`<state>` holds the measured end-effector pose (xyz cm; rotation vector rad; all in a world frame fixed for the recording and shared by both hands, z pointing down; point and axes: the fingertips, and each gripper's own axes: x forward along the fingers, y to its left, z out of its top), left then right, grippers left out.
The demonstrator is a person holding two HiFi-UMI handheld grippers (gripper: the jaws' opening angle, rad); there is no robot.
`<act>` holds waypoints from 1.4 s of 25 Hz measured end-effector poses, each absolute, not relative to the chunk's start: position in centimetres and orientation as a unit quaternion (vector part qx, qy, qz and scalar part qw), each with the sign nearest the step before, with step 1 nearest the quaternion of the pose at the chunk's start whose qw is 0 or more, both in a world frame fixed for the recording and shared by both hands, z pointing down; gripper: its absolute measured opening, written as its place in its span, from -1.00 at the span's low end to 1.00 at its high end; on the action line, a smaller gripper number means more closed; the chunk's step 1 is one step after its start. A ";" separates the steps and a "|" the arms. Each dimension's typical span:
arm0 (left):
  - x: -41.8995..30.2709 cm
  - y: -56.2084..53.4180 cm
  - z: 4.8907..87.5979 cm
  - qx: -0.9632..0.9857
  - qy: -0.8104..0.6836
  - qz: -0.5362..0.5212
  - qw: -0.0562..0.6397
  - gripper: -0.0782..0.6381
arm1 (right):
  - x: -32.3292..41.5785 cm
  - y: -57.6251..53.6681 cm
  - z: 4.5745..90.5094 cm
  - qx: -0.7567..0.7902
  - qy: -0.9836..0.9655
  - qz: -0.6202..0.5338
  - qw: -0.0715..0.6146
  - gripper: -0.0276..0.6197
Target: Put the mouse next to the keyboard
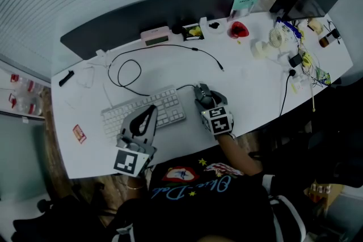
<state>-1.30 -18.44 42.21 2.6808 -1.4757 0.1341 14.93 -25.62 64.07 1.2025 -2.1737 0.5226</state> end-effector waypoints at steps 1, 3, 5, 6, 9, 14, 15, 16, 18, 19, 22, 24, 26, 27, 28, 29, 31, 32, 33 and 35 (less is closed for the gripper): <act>-1.3 -18.5 42.2 0.874 -0.482 0.044 0.039 -0.78 | 14.8 -25.5 64.2 0.451 -0.817 0.200 0.300 -0.05; -1.4 -18.5 42.2 0.874 -0.482 0.044 0.040 -0.78 | 14.7 -25.3 64.6 0.449 -0.816 0.205 0.302 -0.05; -1.5 -18.5 42.3 0.873 -0.484 0.045 0.042 -0.78 | 14.8 -25.4 65.0 0.450 -0.815 0.205 0.300 -0.05; -1.5 -18.4 42.3 0.873 -0.484 0.045 0.043 -0.78 | 14.9 -25.5 65.2 0.452 -0.816 0.204 0.298 -0.05; -1.4 -18.4 42.3 0.873 -0.483 0.044 0.043 -0.78 | 15.0 -25.1 65.4 0.449 -0.811 0.212 0.308 -0.05; -1.4 -18.4 42.1 0.873 -0.484 0.039 0.039 -0.78 | 15.2 -25.4 65.7 0.447 -0.815 0.207 0.304 -0.05; -1.4 -18.4 42.1 0.873 -0.485 0.038 0.039 -0.78 | 15.2 -25.4 65.7 0.445 -0.816 0.209 0.303 -0.05; -1.4 -18.4 42.1 0.873 -0.485 0.038 0.038 -0.78 | 15.1 -25.4 65.8 0.443 -0.818 0.210 0.303 -0.05; -1.4 -18.4 42.2 0.872 -0.486 0.039 0.038 -0.78 | 14.9 -25.4 65.8 0.436 -0.821 0.210 0.303 -0.05; -1.4 -18.4 42.2 0.872 -0.486 0.039 0.039 -0.78 | 14.8 -25.3 65.9 0.433 -0.822 0.211 0.304 -0.05; -1.4 -18.5 42.3 0.873 -0.485 0.039 0.038 -0.78 | 14.7 -25.3 65.4 0.431 -0.825 0.213 0.298 -0.05; -1.2 -18.7 42.3 0.874 -0.483 0.038 0.037 -0.78 | 14.8 -25.5 64.6 0.435 -0.827 0.213 0.285 -0.05; -0.9 -18.8 42.4 0.875 -0.481 0.039 0.038 -0.78 | 15.1 -25.8 63.5 0.440 -0.830 0.213 0.267 -0.05; -0.7 -18.8 42.4 0.876 -0.479 0.039 0.038 -0.78 | 15.3 -26.0 62.8 0.442 -0.832 0.212 0.257 -0.05; -0.6 -18.9 42.4 0.877 -0.478 0.038 0.037 -0.78 | 15.4 -26.2 62.0 0.444 -0.835 0.211 0.246 -0.05; -0.5 -18.9 42.4 0.877 -0.477 0.038 0.037 -0.78 | 15.5 -26.4 61.1 0.445 -0.839 0.208 0.235 -0.05; -0.4 -18.9 42.4 0.878 -0.475 0.039 0.037 -0.78 | 15.5 -26.7 59.2 0.445 -0.847 0.201 0.209 -0.05; -0.4 -18.9 42.5 0.879 -0.474 0.039 0.037 -0.78 | 15.5 -26.8 58.2 0.444 -0.852 0.197 0.195 -0.05; -0.4 -18.9 42.5 0.879 -0.474 0.039 0.037 -0.78 | 15.4 -26.9 57.2 0.444 -0.856 0.193 0.181 -0.06; -0.4 -18.8 42.4 0.879 -0.474 0.036 0.036 -0.78 | 15.5 -27.1 55.2 0.448 -0.862 0.179 0.155 -0.18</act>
